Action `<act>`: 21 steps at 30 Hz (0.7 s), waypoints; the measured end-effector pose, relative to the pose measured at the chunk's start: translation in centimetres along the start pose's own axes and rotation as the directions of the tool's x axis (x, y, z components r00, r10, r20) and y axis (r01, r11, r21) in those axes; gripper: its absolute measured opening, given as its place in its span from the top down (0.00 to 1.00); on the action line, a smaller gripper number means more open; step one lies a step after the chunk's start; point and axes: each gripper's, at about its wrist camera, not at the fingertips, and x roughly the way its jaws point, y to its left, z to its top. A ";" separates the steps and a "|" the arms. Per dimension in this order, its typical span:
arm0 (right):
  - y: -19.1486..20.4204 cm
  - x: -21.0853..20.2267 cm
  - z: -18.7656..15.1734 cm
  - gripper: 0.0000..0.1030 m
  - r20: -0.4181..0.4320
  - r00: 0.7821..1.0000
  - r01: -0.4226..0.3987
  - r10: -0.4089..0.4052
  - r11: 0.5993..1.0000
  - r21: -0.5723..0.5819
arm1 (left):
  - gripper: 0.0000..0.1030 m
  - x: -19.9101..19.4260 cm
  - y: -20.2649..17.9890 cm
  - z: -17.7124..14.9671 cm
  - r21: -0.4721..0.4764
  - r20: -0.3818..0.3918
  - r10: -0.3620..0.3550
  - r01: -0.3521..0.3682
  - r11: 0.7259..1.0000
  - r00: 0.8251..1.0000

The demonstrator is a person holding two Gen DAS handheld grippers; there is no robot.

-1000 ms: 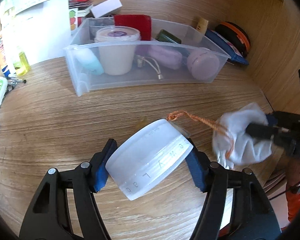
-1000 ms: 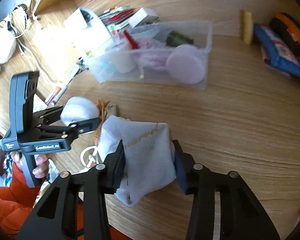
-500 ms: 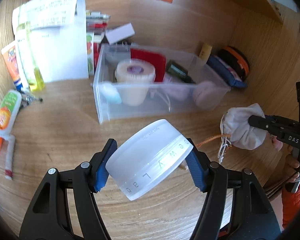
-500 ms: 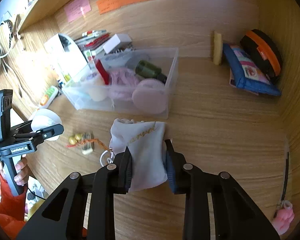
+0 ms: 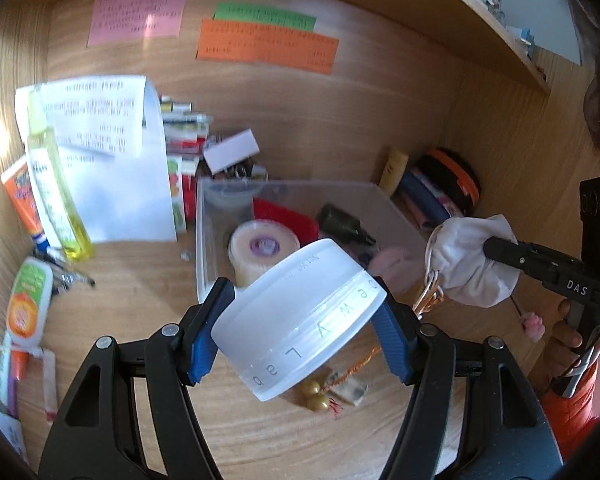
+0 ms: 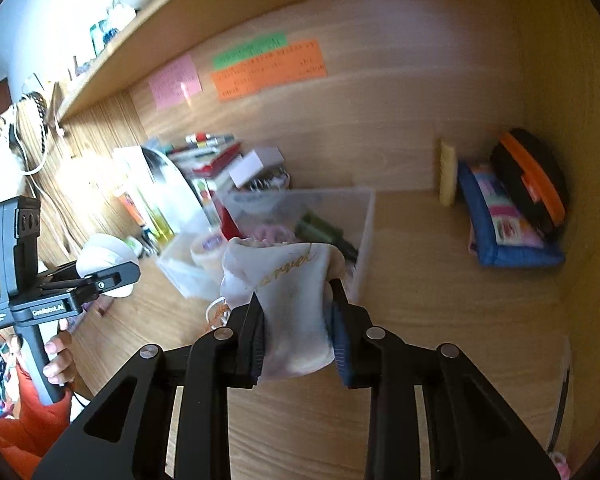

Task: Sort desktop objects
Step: 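Lower the white container and cloth bag into the clear box, open both grippers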

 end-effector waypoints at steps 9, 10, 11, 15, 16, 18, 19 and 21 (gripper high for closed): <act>-0.3 2.1 2.3 0.75 0.028 1.000 -0.013 0.013 1.000 0.025 | 0.35 2.3 2.1 2.7 -0.012 -0.019 0.002 -0.002 1.000 1.000; -0.4 2.5 2.6 0.75 0.028 1.000 -0.010 0.010 1.000 0.029 | 0.35 2.8 2.5 3.0 -0.015 -0.024 0.005 -0.005 1.000 1.000; -0.6 2.9 2.8 0.75 0.027 1.000 -0.007 0.006 0.999 0.033 | 0.35 3.2 2.9 3.3 -0.015 -0.026 0.011 -0.011 1.000 1.000; -1.2 4.5 3.6 0.75 0.014 1.000 0.000 -0.001 0.999 0.047 | 0.35 4.8 4.3 4.2 -0.028 -0.044 0.022 -0.023 0.999 0.999; -1.3 5.1 3.8 0.75 0.009 1.000 0.003 -0.004 0.999 0.051 | 0.35 5.3 4.7 4.4 -0.033 -0.053 0.026 -0.028 0.999 0.998; -1.5 5.9 4.1 0.75 0.001 1.000 0.006 -0.006 0.998 0.055 | 0.35 6.4 5.3 4.9 -0.038 -0.068 0.047 -0.049 0.998 0.997; -1.5 6.5 4.3 0.75 -0.004 1.000 0.015 -0.015 0.998 0.053 | 0.35 7.0 5.7 5.2 -0.044 -0.076 0.054 -0.058 0.997 0.996; -1.5 7.3 4.4 0.75 -0.009 1.000 0.023 -0.022 0.999 0.047 | 0.35 8.1 6.2 5.7 -0.057 -0.092 0.061 -0.066 0.996 0.994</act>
